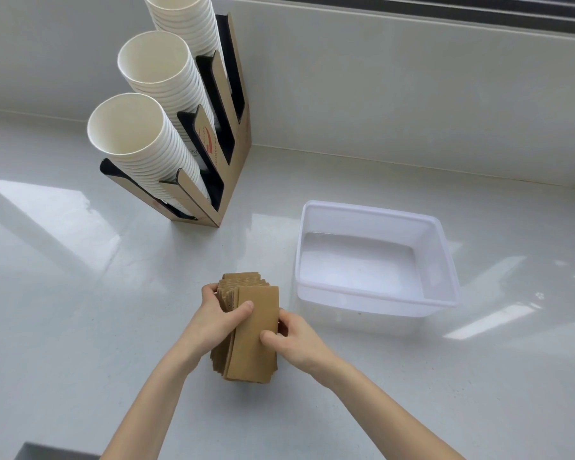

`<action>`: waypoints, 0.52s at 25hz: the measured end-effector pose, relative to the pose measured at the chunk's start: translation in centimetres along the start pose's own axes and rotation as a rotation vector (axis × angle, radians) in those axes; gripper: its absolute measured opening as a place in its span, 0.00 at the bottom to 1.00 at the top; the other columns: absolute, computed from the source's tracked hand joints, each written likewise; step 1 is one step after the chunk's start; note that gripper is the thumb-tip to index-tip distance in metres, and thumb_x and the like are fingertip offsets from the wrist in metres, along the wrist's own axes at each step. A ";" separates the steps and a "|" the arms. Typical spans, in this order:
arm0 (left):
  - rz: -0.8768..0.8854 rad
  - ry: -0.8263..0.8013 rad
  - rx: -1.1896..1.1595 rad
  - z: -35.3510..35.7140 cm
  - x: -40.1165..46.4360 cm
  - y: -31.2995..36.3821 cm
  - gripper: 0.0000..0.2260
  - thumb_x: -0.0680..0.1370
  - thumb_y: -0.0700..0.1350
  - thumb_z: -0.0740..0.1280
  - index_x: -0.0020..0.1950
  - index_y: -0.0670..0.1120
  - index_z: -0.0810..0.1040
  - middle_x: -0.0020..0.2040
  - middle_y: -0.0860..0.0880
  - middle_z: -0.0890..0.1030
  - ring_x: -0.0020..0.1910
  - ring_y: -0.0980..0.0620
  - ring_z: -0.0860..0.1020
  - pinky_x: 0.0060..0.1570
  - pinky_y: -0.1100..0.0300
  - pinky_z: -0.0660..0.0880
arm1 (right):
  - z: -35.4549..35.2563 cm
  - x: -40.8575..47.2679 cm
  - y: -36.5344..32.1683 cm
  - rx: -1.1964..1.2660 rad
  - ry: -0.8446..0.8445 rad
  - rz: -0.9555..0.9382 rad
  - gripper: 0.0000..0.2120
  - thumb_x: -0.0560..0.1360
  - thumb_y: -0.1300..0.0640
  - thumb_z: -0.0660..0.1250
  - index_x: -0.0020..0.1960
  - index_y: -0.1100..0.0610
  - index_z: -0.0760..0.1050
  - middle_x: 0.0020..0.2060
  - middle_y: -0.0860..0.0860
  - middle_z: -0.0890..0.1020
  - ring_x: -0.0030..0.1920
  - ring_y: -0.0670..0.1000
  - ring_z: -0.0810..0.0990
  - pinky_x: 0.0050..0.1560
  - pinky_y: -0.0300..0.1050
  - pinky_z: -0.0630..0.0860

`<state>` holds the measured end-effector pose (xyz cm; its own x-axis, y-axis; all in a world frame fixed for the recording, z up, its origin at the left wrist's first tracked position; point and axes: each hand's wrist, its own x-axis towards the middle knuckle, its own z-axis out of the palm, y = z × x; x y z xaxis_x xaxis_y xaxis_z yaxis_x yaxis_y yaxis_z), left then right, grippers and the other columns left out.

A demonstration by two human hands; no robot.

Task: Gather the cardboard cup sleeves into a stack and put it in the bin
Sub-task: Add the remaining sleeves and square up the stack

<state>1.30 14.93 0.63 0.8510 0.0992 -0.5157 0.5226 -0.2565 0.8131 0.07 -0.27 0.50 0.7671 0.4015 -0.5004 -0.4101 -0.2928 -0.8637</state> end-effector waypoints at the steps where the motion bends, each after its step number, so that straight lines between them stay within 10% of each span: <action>1: 0.008 0.028 0.010 0.1 -0.2 0.0 0.26 0.73 0.48 0.65 0.66 0.47 0.56 0.52 0.50 0.73 0.50 0.48 0.74 0.49 0.56 0.69 | 0.0 -0.1 -0.1 0.001 -0.007 -0.009 0.16 0.75 0.60 0.59 0.62 0.54 0.69 0.52 0.49 0.78 0.45 0.41 0.77 0.41 0.27 0.75; 13: -0.078 0.184 -0.333 -0.6 -0.1 -2.2 0.24 0.73 0.50 0.65 0.64 0.40 0.65 0.61 0.40 0.75 0.54 0.43 0.76 0.46 0.53 0.74 | -0.1 -0.9 -0.8 0.047 -0.019 0.040 0.34 0.73 0.46 0.64 0.72 0.50 0.52 0.62 0.50 0.71 0.60 0.49 0.73 0.58 0.39 0.70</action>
<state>0.08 16.12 -0.95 0.7871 0.2843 -0.5474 0.5489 0.0819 0.8319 -0.25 -0.45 1.67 0.7405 0.4066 -0.5351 -0.4634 -0.2678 -0.8447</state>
